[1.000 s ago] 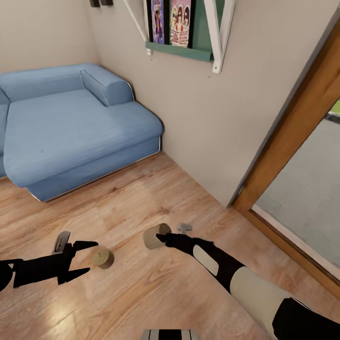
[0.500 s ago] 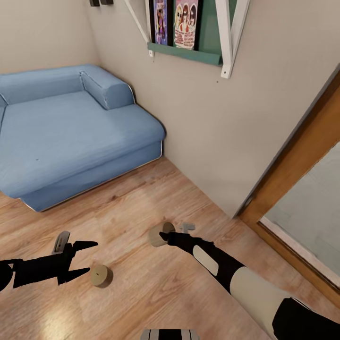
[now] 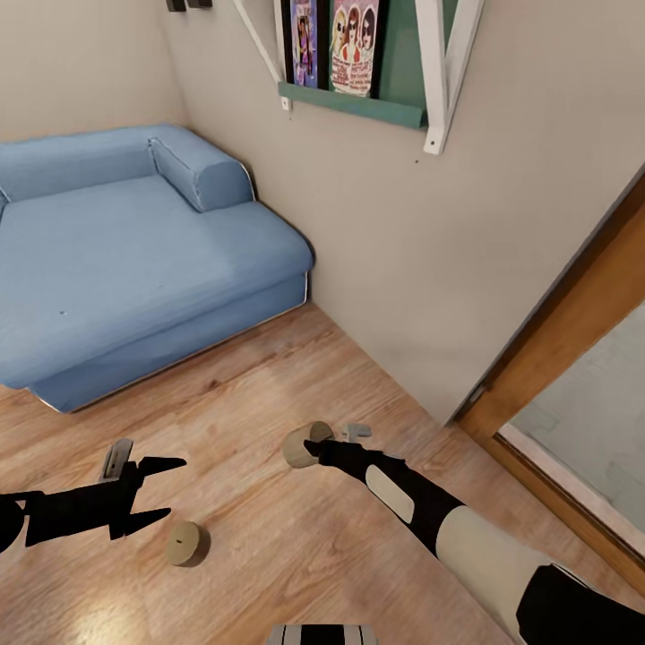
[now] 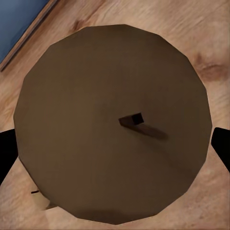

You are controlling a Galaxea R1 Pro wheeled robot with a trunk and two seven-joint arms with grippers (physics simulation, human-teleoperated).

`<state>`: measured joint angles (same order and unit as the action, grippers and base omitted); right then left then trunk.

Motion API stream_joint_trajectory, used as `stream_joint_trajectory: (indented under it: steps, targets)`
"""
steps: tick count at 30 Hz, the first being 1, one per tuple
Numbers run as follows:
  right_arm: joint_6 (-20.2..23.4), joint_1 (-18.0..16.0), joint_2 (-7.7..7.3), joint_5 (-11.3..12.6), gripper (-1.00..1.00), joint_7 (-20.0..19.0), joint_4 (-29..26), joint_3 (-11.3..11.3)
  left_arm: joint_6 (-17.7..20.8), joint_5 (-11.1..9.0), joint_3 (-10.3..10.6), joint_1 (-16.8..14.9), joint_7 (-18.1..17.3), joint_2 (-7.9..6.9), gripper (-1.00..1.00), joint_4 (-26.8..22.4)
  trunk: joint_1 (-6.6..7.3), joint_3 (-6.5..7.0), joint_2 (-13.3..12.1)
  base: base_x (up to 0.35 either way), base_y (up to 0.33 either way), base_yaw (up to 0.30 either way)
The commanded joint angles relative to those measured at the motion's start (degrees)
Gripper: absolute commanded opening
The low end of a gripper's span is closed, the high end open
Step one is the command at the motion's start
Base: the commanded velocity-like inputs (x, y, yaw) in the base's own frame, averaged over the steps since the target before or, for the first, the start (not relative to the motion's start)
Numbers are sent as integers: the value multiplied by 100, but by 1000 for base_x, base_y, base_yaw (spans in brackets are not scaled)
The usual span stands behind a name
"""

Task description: Place each of the two pumpkins and all three candles from the living room inside a cabinet in the living room (use any cabinet), then make sure every cabinet is closed, and position the cauldron so it is next to a table in the living room.

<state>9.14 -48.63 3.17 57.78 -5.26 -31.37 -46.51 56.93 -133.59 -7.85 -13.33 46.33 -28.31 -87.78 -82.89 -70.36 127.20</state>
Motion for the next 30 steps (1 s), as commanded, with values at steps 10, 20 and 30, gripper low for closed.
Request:
stream_joint_trajectory:
  steps: [10,20,30]
  targets:
    - [23,-6,-1,40,-100,-5,0,-24,11,-56,-6,-3,60,0,100,-2,0,27,2,19,7,110]
    - [35,-6,-1,41,-100,-8,0,-33,11,-62,-6,-3,60,0,100,-2,0,74,2,-10,62,226]
    - [87,-6,-8,43,-100,-90,-20,-33,11,-54,-6,-3,60,0,100,-2,0,120,2,0,1,230]
